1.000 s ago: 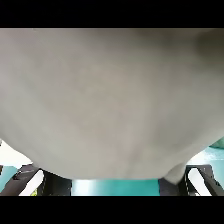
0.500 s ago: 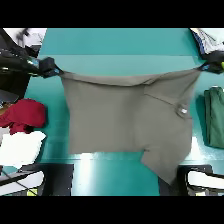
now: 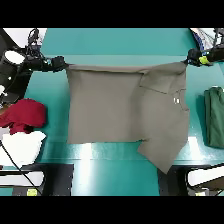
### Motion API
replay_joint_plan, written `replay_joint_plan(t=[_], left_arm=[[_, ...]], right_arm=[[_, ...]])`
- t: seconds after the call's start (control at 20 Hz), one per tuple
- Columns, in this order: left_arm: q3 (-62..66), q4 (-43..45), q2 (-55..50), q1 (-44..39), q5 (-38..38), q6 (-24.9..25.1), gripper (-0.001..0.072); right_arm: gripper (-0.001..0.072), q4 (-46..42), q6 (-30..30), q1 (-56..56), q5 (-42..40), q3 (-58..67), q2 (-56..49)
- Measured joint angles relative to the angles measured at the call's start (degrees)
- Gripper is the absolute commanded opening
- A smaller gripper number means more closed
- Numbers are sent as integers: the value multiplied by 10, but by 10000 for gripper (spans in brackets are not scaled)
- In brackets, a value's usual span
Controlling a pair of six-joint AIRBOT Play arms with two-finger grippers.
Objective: Fold the shirts.
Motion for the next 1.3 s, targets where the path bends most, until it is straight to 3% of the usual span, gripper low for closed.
replay_joint_plan(t=[0.2,0.55,0.6,0.65,0.7,0.75,0.8,0.95,1.1,1.2,1.3], left_arm=[[-3,-2,-6,0,-29,31,21],[-84,9,-9,0,-57,42,25],[-96,9,-9,0,-57,42,221],[-105,10,-9,0,-57,41,506],[-111,10,-9,1,-59,35,565],[-116,10,-9,1,-63,26,567],[-117,10,-9,1,-71,20,567],[-107,12,-2,17,-121,2,567],[-108,25,36,56,-198,-6,567],[-139,40,76,85,-242,-9,567],[-195,47,120,102,-279,-10,568]], right_arm=[[15,-56,0,2,20,-38,10],[19,-94,-1,7,-26,-264,98],[21,-94,0,7,-41,-291,108],[38,-95,8,8,-49,-313,116],[190,-95,17,9,-58,-330,123],[382,-95,25,9,-64,-344,131],[415,-95,31,9,-63,-353,137],[407,-92,38,6,-26,-357,158],[400,-49,-2,-20,41,-365,202],[217,7,-35,-50,79,-386,241],[201,64,-65,-80,109,-414,280]])
